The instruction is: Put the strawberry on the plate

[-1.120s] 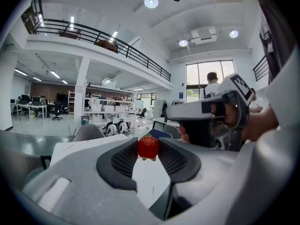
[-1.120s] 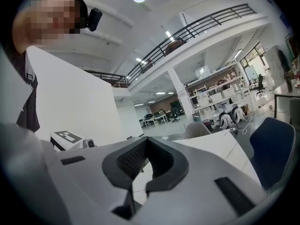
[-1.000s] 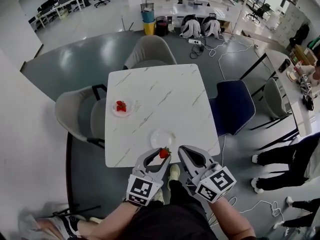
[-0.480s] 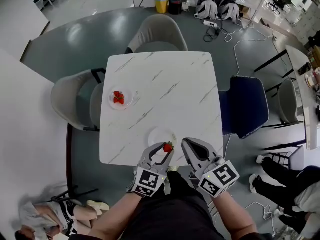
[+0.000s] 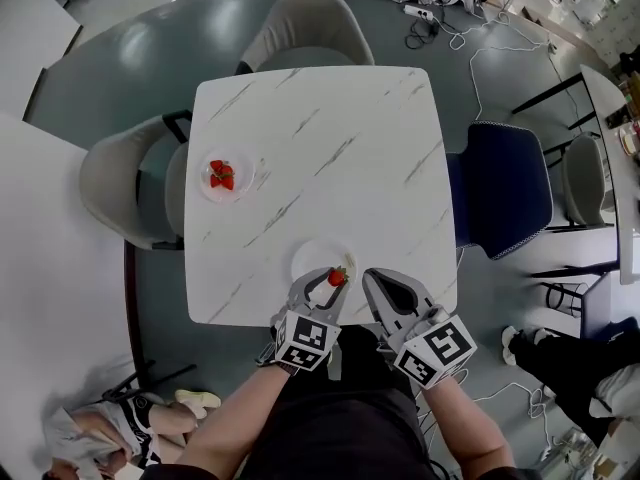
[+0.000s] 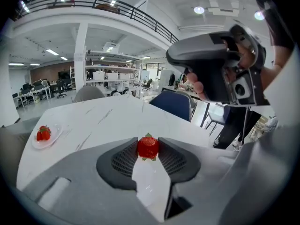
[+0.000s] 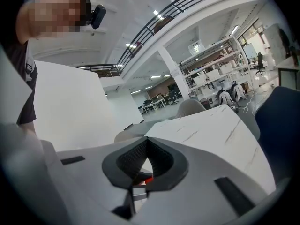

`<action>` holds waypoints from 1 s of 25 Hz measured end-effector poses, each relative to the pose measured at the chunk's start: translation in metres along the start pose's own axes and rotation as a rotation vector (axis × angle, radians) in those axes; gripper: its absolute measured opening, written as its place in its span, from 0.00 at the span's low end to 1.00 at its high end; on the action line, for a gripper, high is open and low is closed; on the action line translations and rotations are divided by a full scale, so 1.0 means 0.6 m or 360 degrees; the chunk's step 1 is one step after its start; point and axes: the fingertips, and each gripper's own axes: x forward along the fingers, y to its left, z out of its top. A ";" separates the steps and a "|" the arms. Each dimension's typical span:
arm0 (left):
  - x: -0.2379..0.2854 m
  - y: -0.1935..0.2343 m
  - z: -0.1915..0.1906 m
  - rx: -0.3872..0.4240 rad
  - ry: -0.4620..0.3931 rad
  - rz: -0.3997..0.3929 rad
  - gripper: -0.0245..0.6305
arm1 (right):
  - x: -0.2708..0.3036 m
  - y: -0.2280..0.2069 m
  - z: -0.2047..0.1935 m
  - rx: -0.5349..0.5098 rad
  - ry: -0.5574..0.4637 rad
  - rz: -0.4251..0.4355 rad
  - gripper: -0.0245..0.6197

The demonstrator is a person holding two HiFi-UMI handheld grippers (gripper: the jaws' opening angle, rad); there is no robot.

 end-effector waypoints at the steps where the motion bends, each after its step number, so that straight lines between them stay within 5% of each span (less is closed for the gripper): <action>1: 0.007 0.001 -0.011 -0.0005 0.0022 -0.0007 0.26 | 0.003 -0.003 -0.008 0.0006 -0.0002 -0.0008 0.04; 25: 0.095 0.020 -0.101 0.0135 0.0363 -0.0064 0.26 | 0.018 -0.037 -0.042 0.0025 -0.0064 -0.0088 0.04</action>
